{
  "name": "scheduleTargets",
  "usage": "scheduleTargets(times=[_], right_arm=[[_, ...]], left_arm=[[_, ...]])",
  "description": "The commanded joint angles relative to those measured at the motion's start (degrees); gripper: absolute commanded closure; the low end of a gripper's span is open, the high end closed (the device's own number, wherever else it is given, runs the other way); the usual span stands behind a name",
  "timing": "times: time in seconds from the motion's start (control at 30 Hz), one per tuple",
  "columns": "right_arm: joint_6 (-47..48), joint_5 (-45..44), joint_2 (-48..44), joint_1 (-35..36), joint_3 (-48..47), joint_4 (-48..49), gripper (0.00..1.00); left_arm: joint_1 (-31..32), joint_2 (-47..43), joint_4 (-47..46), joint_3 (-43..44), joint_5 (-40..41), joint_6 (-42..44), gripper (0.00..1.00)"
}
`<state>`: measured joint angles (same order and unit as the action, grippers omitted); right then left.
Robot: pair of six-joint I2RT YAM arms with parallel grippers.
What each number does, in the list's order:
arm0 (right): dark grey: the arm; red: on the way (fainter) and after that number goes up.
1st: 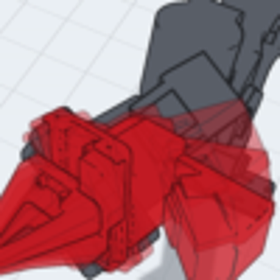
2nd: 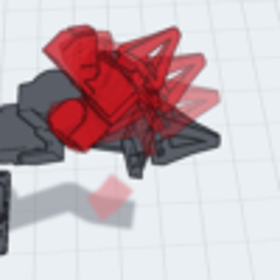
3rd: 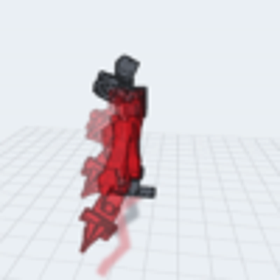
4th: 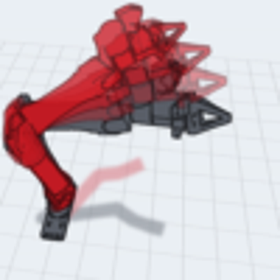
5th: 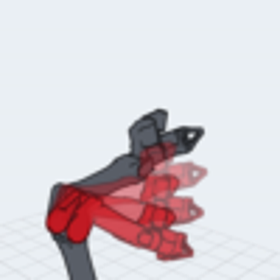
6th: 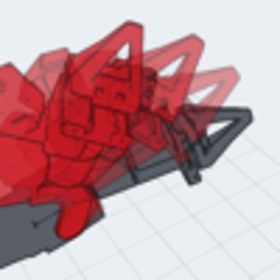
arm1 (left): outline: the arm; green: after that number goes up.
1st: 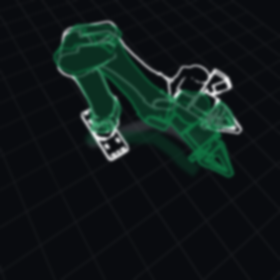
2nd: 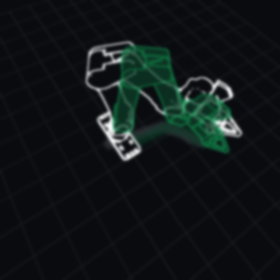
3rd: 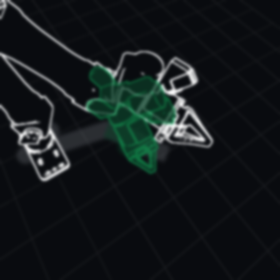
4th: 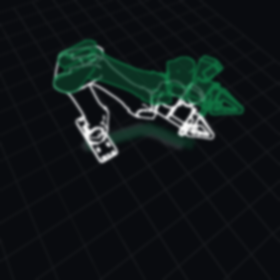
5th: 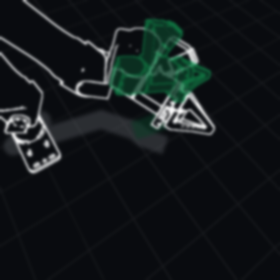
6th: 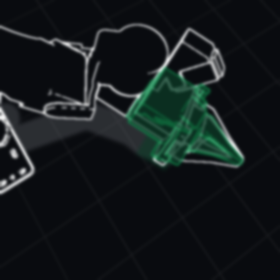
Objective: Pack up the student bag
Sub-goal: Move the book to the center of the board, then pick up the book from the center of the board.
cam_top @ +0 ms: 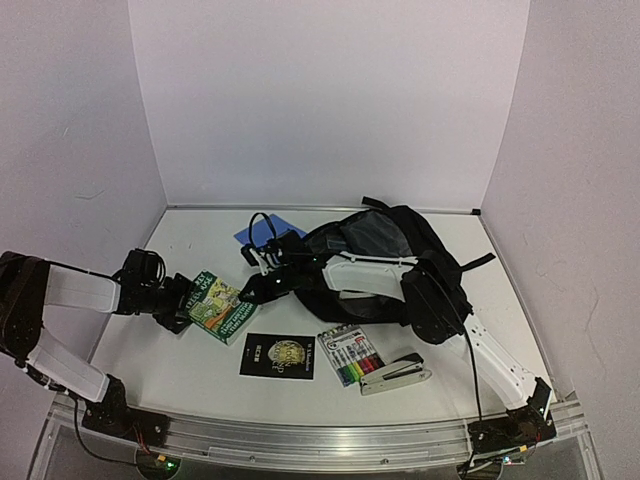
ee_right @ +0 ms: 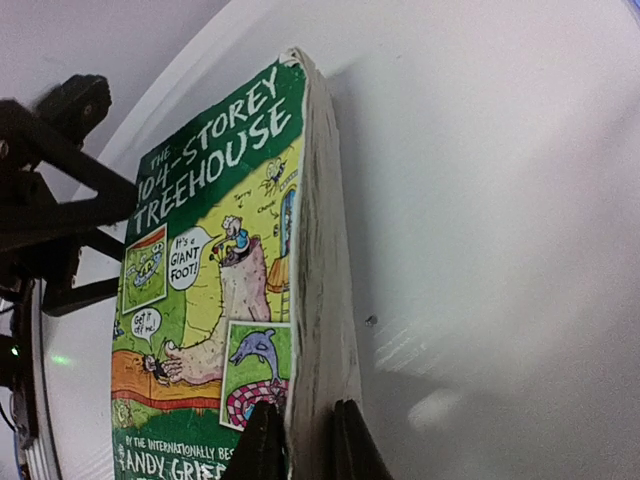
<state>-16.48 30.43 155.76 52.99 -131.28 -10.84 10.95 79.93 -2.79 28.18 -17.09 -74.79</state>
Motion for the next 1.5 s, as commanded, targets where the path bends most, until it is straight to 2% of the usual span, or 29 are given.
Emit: scheduleTargets(times=[0.0, 0.13, 0.27, 0.43, 0.6, 0.7, 0.8, 0.87, 0.9, 0.97, 1.07, 1.17, 1.27, 1.47], right_arm=[[-3.5, 7.0, -0.4, 2.2, 4.4, -2.9, 0.95], [-5.2, 8.0, -0.7, 2.2, 5.0, -2.8, 1.00], [-5.4, 8.8, -0.9, 2.3, 5.5, -2.7, 1.00], [-5.9, 11.5, -1.2, 2.2, 5.6, -2.2, 1.00], [-6.5, 11.9, -0.9, 2.3, 4.9, -1.2, 1.00], [-6.3, 11.8, -1.0, 2.2, 4.6, -1.2, 1.00], [-6.0, 11.5, -1.7, 1.9, 4.2, -1.2, 1.00], [-5.9, 11.1, -2.7, 1.5, 3.7, -1.3, 0.98], [-5.8, 10.7, -3.4, 1.2, 3.5, -1.3, 0.96], [-5.8, 9.6, -5.5, 0.4, 3.2, -1.4, 0.85], [-5.8, 7.8, -10.0, -1.3, 3.6, -1.7, 0.58], [-4.8, 4.0, -15.2, -3.8, 4.9, -3.6, 0.38], [-1.8, -1.4, -20.8, -6.3, 7.4, -8.0, 0.30], [6.4, -19.5, -28.2, -9.6, 13.2, -18.3, 0.31]], left_arm=[[0.4, -1.9, -12.3, 2.7, -3.1, 7.5, 0.18], [0.4, -2.6, -15.4, 3.6, -7.4, 10.3, 0.25], [0.7, -1.6, -24.3, 0.9, -11.5, 8.1, 0.35], [1.3, 1.5, -29.6, 1.4, -14.6, 6.9, 0.45], [2.6, 7.2, -29.3, 4.0, -17.8, 6.2, 0.47], [2.8, 8.1, -28.5, 4.9, -20.0, 6.1, 0.53], [2.8, 5.4, -22.2, 6.2, -19.5, 7.8, 0.65], [2.8, 2.6, -14.6, 7.5, -17.0, 9.9, 0.81], [2.7, 1.0, -9.2, 9.1, -14.9, 10.9, 0.90], [2.3, -2.2, -1.3, 11.9, -11.4, 11.7, 1.00], [1.9, -4.9, 2.4, 16.3, -10.9, 12.0, 1.00], [1.9, -4.5, 8.0, 22.6, -12.0, 13.8, 1.00], [1.9, -3.2, 8.8, 27.4, -14.9, 14.0, 1.00], [2.2, 1.3, 9.1, 37.3, -22.6, 16.1, 1.00]])
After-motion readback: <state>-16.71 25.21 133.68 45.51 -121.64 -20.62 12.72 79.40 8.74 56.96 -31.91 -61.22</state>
